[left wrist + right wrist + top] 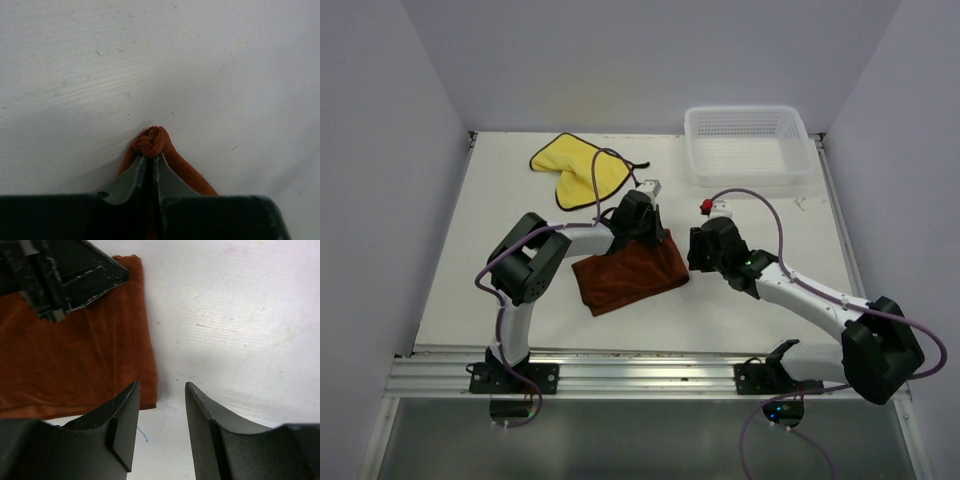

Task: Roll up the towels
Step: Roll the towel

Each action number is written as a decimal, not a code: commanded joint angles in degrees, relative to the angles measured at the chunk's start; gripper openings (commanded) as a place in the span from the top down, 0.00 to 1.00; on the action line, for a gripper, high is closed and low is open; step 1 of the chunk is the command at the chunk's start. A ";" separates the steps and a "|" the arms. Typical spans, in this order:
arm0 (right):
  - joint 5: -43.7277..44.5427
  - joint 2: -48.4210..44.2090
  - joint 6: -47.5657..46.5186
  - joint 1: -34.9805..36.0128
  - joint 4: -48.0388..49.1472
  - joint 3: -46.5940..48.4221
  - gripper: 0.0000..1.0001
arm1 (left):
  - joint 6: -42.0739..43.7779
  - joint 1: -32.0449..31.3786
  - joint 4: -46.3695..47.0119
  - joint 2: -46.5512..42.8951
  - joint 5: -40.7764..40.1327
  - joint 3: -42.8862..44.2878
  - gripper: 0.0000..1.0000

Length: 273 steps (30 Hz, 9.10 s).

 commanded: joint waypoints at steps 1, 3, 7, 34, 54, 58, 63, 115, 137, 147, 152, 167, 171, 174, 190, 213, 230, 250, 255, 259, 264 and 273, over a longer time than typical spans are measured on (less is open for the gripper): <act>-15.93 -0.51 7.91 -5.72 5.30 -2.14 0.54 | 2.45 0.16 0.71 -2.43 -2.74 -1.15 1.00; -22.35 0.45 11.33 -9.50 8.54 -3.81 0.54 | 2.36 0.25 0.45 -2.34 -2.74 -0.97 1.00; -28.17 3.18 14.24 -12.93 11.02 -5.39 0.51 | 2.36 0.16 0.45 -2.25 -2.82 -0.97 1.00; -30.29 13.21 12.14 -14.08 18.50 -10.05 0.90 | 2.45 0.25 -2.10 -3.39 -2.91 0.96 1.00; -11.14 6.43 3.61 -4.15 12.52 -8.65 1.00 | -0.10 1.39 -10.45 -2.43 -0.63 11.33 0.81; -9.46 6.17 3.61 -3.88 11.73 -8.56 1.00 | -0.36 1.57 -10.37 -2.51 -0.89 9.93 0.83; -8.67 6.26 4.14 -3.88 11.46 -8.73 1.00 | -1.42 1.57 -9.66 -1.64 -0.89 7.73 0.83; -1.02 7.40 2.47 0.07 8.13 -6.19 1.00 | -8.98 -0.46 -19.50 2.22 3.86 16.34 0.44; 3.20 7.49 0.54 3.76 7.16 -5.31 1.00 | -3.53 -2.21 -30.05 9.35 -5.88 23.55 0.56; 7.68 6.70 0.28 6.84 7.07 -6.18 1.00 | -4.05 -2.65 -31.38 8.83 -8.71 22.94 0.95; 11.19 6.87 -2.27 9.91 6.37 -5.92 1.00 | -7.12 -2.56 -22.79 4.88 -8.28 17.33 1.00; 33.16 17.41 -7.37 25.82 -1.28 2.16 1.00 | -11.52 -2.04 0.16 -5.94 -8.80 0.63 1.00; 36.33 21.19 -8.43 28.10 -3.12 4.27 1.00 | -11.79 -1.60 2.99 -8.22 -8.54 -2.46 1.00; 39.05 23.83 -9.48 29.86 -4.35 6.03 1.00 | -11.53 -1.33 4.13 -9.02 -8.36 -3.87 1.00; 42.40 36.67 -9.31 33.29 -12.27 15.43 1.00 | -10.47 0.68 3.96 -11.39 -8.27 -10.19 1.00; 41.35 44.57 -11.77 36.28 -15.43 20.44 1.00 | -7.75 2.09 0.54 -16.66 -10.91 -14.42 0.80; 39.50 46.77 -13.44 36.28 -15.34 21.68 1.00 | -6.95 2.36 -4.48 -24.66 -9.16 -12.04 0.59; 38.88 47.13 -13.62 36.19 -15.43 21.85 1.00 | -4.06 -0.02 2.47 -14.74 11.07 -15.12 0.66; 38.88 46.95 -13.53 36.19 -15.43 21.76 1.00 | -1.86 0.25 1.24 -12.19 7.73 -15.47 0.66; 39.58 46.34 -13.09 36.19 -15.43 21.42 1.00 | -1.59 0.69 2.46 -9.99 5.62 -16.00 0.67; 40.64 43.27 -11.86 36.11 -14.03 19.49 0.91 | -0.63 0.95 3.70 -10.25 1.22 -17.23 0.67; 37.75 30.35 -7.03 35.93 -13.14 15.18 0.67 | -1.42 1.65 6.85 -10.33 1.04 -18.98 0.67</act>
